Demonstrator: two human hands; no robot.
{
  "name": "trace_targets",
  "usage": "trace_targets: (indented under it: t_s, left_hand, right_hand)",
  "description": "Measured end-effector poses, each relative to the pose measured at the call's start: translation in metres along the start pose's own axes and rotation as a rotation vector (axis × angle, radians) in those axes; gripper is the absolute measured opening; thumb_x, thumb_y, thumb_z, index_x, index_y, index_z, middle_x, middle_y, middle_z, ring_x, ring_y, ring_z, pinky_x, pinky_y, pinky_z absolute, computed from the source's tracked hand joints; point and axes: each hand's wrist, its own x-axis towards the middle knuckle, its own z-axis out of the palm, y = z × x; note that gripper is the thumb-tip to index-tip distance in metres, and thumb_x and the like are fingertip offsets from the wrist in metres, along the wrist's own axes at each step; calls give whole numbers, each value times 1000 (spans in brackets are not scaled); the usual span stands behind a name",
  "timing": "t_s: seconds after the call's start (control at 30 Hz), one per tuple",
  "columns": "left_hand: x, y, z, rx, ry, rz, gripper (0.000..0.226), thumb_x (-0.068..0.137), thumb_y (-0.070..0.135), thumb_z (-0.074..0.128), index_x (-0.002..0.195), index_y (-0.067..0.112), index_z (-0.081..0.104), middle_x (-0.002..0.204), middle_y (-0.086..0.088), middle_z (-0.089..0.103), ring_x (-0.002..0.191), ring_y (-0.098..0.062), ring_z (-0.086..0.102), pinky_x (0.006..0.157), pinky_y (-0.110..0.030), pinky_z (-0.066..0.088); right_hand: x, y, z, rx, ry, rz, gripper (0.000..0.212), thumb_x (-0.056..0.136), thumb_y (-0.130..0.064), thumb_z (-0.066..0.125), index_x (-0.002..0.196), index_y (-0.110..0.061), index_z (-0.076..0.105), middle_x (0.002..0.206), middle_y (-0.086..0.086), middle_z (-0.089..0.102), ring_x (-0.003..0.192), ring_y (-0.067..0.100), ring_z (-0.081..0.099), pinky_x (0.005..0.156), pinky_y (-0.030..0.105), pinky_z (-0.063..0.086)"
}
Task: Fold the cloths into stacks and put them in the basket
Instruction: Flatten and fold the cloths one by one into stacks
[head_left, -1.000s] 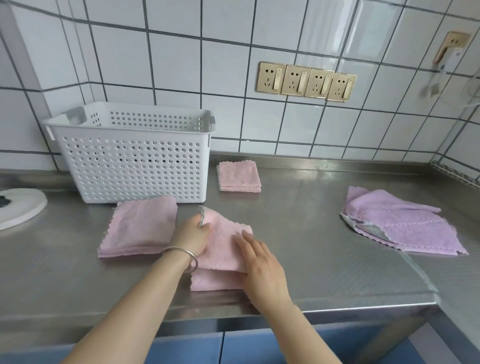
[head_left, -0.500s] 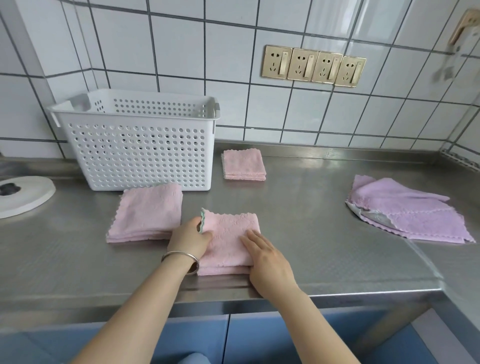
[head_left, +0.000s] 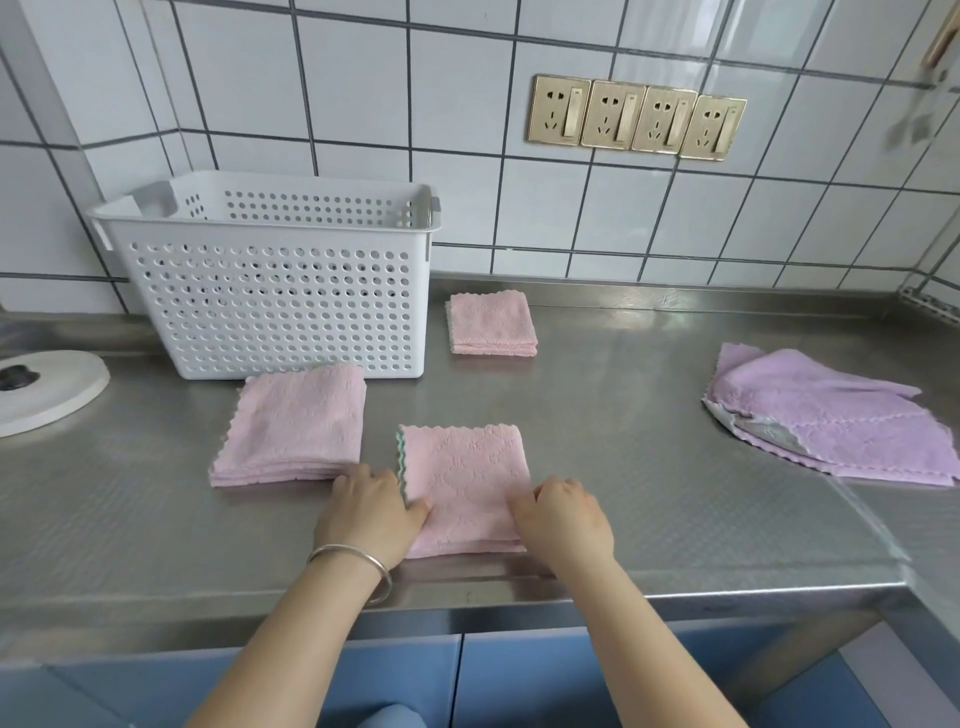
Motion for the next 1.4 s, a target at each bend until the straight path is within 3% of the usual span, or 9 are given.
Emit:
trace_targets:
  t_s: [0.23, 0.3, 0.43, 0.53, 0.63, 0.87, 0.97, 1.13, 1.4]
  left_hand:
    - [6, 22, -7, -536, 188, 4, 19, 90, 27, 52, 85, 12, 42, 79, -9, 56, 83, -34, 53, 71, -37, 41]
    - [21, 35, -13, -743, 205, -18, 13, 90, 25, 53, 92, 16, 44, 84, -3, 57, 84, -28, 54, 73, -32, 39]
    - [72, 72, -23, -955, 198, -17, 35, 89, 21, 55, 122, 22, 45, 97, 1, 59, 84, -21, 54, 75, -27, 38]
    - [117, 100, -39, -1010, 301, -2, 35, 90, 16, 49, 124, 24, 45, 94, -6, 61, 78, -25, 55, 65, -28, 39]
    - [163, 127, -56, -1085, 413, 28, 34, 92, 10, 43, 123, 22, 49, 113, -8, 61, 99, -28, 58, 82, -28, 43]
    - [258, 143, -41, -852, 521, 35, 32, 92, 6, 39, 116, 19, 56, 114, -7, 62, 101, -27, 60, 81, -29, 43]
    - [282, 132, -23, -700, 448, -6, 30, 93, 9, 39, 116, 18, 56, 110, -13, 63, 100, -33, 59, 82, -36, 45]
    - [291, 115, 7, -615, 378, -65, 33, 93, 13, 39, 123, 13, 52, 116, -15, 61, 106, -34, 58, 89, -38, 45]
    - [294, 117, 4, -568, 399, -35, 26, 90, 14, 45, 111, 14, 60, 108, -19, 56, 93, -36, 58, 81, -35, 46]
  right_hand:
    - [10, -1, -10, 546, 51, -84, 19, 91, -27, 48, 77, -15, 42, 73, -3, 48, 68, 19, 49, 58, 32, 45]
    - [22, 0, -16, 704, 90, -69, 23, 90, -28, 52, 73, -16, 40, 71, -3, 47, 66, 20, 49, 66, 40, 51]
    - [72, -8, -42, 733, 204, -123, 25, 91, -27, 53, 74, -17, 38, 71, -4, 44, 62, 13, 41, 54, 25, 35]
    - [124, -29, -74, 809, 243, -204, 28, 91, -29, 55, 72, -20, 36, 71, -4, 43, 63, 13, 41, 54, 25, 33]
    - [179, -54, -101, 835, 250, -297, 25, 91, -29, 55, 74, -20, 39, 72, -4, 45, 62, 12, 41, 56, 23, 33]
    - [275, -72, -76, 894, 74, -151, 23, 92, -30, 55, 82, -12, 44, 77, 3, 47, 65, 15, 45, 58, 27, 50]
    - [296, -71, -54, 768, 79, -111, 22, 90, -31, 56, 85, -12, 45, 79, 3, 52, 76, 22, 51, 75, 38, 54]
    - [301, -67, -51, 690, 104, -78, 15, 88, -24, 53, 97, -13, 47, 85, -1, 52, 68, 11, 48, 52, 23, 36]
    - [296, -64, -50, 678, 180, -140, 27, 91, -14, 47, 118, -12, 45, 83, -2, 55, 61, 8, 50, 49, 23, 39]
